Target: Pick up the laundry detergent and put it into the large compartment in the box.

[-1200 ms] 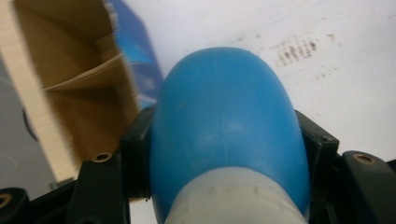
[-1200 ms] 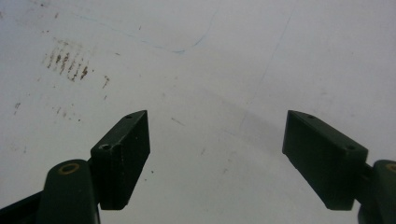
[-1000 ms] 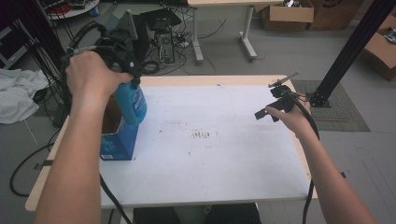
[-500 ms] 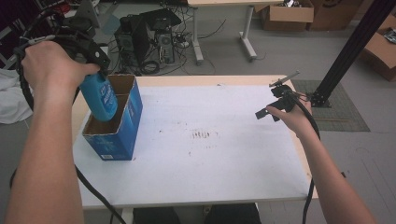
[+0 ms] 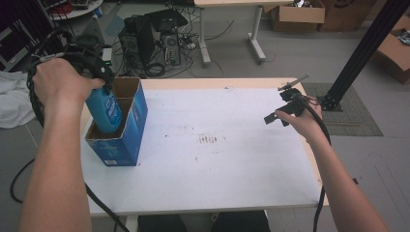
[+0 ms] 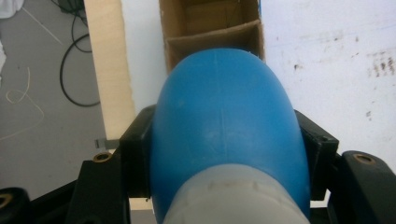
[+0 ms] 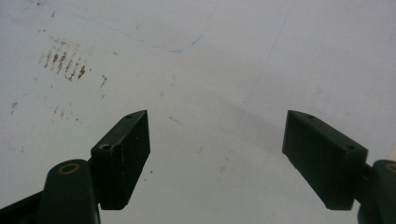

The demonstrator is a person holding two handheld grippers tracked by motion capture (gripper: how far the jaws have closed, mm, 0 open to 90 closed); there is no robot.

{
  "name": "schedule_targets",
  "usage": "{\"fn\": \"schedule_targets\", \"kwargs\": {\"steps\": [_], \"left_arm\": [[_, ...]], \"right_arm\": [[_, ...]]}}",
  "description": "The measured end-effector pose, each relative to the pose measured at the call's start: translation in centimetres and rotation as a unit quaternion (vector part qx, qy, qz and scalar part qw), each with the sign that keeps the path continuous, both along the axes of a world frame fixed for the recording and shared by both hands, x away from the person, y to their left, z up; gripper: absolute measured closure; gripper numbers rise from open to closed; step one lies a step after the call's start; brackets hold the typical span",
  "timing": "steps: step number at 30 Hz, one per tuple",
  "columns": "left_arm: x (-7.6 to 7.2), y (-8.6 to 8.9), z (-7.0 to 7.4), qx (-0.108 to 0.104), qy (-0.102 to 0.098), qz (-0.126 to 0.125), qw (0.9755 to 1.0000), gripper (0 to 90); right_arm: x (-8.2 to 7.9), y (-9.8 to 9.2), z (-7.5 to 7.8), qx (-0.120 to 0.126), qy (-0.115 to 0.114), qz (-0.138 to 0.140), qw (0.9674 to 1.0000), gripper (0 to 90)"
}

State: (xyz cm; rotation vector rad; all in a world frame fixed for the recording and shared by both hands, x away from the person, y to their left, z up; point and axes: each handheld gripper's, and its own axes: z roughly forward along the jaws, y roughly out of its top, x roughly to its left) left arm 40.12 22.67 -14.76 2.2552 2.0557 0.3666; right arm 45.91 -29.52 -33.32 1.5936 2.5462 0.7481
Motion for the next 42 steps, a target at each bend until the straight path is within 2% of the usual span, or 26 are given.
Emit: {"fn": "schedule_targets", "kwargs": {"steps": [12,17,23,42], "left_arm": [[1.2,0.2,-5.4,-0.003,0.03,-0.004,0.9995,38.1],[1.7,0.2,-7.1,-0.013,0.038,-0.001,0.9992,38.1],[2.1,0.2,-9.1,-0.006,0.048,0.002,0.9988,38.1],[2.3,1.1,-13.1,-0.011,0.068,0.01,0.9976,38.0]], "right_arm": [[0.1,-0.2,-0.1,-0.002,0.001,-0.002,1.0,23.6],[0.1,-0.1,-0.2,-0.004,0.0,0.001,1.0,23.6],[0.1,0.0,-0.1,-0.006,-0.001,0.004,1.0,23.7],[0.1,-0.1,-0.2,-0.006,0.001,0.002,1.0,24.0]]}}
